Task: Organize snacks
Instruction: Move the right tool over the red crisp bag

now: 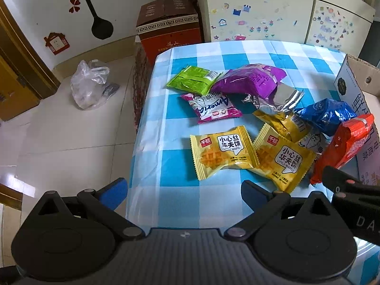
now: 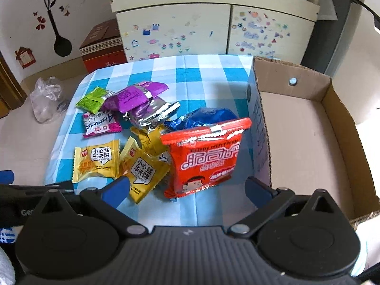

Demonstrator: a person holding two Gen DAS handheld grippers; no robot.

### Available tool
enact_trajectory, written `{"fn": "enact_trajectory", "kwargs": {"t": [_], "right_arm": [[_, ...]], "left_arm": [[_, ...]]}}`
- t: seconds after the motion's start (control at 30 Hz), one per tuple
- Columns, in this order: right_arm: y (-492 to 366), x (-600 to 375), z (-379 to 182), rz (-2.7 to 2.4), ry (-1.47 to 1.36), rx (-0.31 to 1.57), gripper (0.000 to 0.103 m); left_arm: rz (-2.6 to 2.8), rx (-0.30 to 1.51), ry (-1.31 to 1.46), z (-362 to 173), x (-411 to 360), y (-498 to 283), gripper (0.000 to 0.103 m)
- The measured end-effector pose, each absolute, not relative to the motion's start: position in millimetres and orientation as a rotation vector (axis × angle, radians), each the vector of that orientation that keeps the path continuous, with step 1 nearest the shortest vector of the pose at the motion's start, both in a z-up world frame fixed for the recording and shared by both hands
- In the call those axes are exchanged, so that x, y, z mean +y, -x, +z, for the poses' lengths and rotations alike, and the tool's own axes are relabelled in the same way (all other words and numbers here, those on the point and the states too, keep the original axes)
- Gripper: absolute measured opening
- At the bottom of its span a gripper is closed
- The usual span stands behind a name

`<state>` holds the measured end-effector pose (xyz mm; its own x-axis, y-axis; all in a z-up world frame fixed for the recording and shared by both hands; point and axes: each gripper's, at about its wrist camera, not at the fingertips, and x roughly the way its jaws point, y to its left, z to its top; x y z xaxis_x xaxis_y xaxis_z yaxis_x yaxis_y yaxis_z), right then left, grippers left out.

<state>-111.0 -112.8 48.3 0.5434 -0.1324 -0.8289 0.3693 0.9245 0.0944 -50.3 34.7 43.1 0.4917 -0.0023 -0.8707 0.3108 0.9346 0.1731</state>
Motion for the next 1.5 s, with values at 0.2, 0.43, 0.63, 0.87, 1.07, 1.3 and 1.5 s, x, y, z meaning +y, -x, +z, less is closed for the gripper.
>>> {"fn": "enact_trajectory", "kwargs": {"t": [0.2,0.43,0.63,0.87,1.07,1.3,1.5], "right_arm": [[110.0,-114.1,46.3,-0.307,-0.276,0.955,0.102],[109.6,-114.0,45.3,-0.306,-0.273,0.953,0.102],[109.6,-113.7,44.1,-0.305,-0.277,0.954,0.102],[109.2,-114.4,43.8,-0.305,-0.278,0.955,0.102],[109.3,-114.4,43.6,-0.304,-0.277,0.956,0.102],[109.7,-115.1,42.3,-0.305,-0.282,0.957,0.102],[109.1,-115.6,40.9,-0.306,-0.289,0.958,0.102]], "left_arm": [[-0.185,1.044,-0.332,42.7,33.9,49.9,0.103],[-0.179,1.048,-0.331,42.2,33.7,49.5,0.103],[-0.174,1.05,-0.333,40.9,33.3,49.5,0.103],[-0.17,1.048,-0.333,40.9,32.6,49.5,0.103],[-0.17,1.049,-0.333,40.9,33.0,49.4,0.103],[-0.167,1.049,-0.333,41.2,34.2,49.5,0.103],[-0.165,1.054,-0.329,40.6,35.3,49.1,0.103]]}}
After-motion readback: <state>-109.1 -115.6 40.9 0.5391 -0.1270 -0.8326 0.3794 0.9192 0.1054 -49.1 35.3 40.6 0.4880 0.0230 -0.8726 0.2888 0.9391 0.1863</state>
